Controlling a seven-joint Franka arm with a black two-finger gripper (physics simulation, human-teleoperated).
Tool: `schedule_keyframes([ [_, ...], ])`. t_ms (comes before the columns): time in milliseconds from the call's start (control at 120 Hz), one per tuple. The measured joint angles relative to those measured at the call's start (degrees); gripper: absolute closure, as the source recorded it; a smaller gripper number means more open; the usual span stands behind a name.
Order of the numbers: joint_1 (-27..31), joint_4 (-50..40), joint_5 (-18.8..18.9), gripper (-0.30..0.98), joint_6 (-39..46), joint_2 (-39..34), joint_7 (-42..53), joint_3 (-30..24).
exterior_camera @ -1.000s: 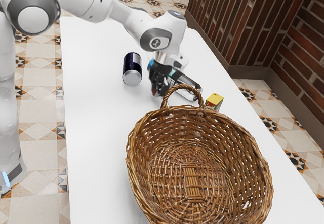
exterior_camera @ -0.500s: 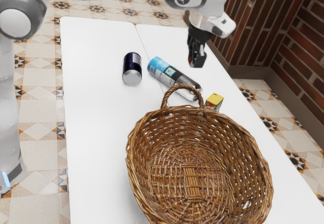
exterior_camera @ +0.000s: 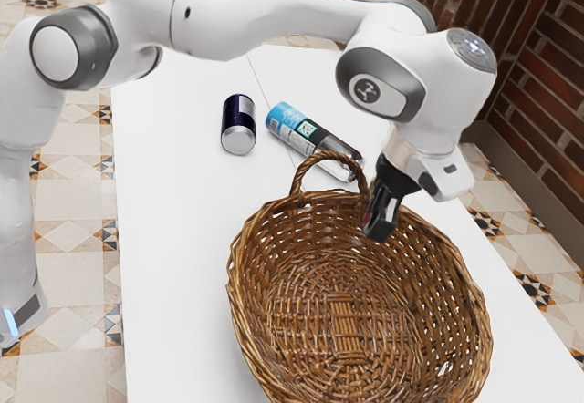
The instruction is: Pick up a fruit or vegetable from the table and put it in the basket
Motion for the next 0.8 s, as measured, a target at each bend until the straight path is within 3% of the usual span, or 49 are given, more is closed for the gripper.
schedule_keyframes([
  [183, 1.12, 0.14, 2.10, 0.54, -0.53, 3.22, -3.42, -3.59],
  [300, 1.33, 0.15, 2.35, 0.25, -0.23, 3.86, -4.80, -3.81],
  [425, 1.29, 0.18, 2.55, 0.10, 0.09, 3.65, -5.86, -2.31],
  [550, -0.36, 3.38, 2.64, 0.04, 0.27, -3.14, -3.87, 11.98],
  [667, 0.56, 3.38, 2.49, 0.02, 0.76, -7.08, -1.06, 17.30],
  [750, 3.47, -3.37, -3.29, 0.01, 5.09, -9.30, 2.49, 30.35],
  [800, 5.42, -6.53, -6.05, 0.01, 7.99, -9.34, 4.44, 35.18],
])
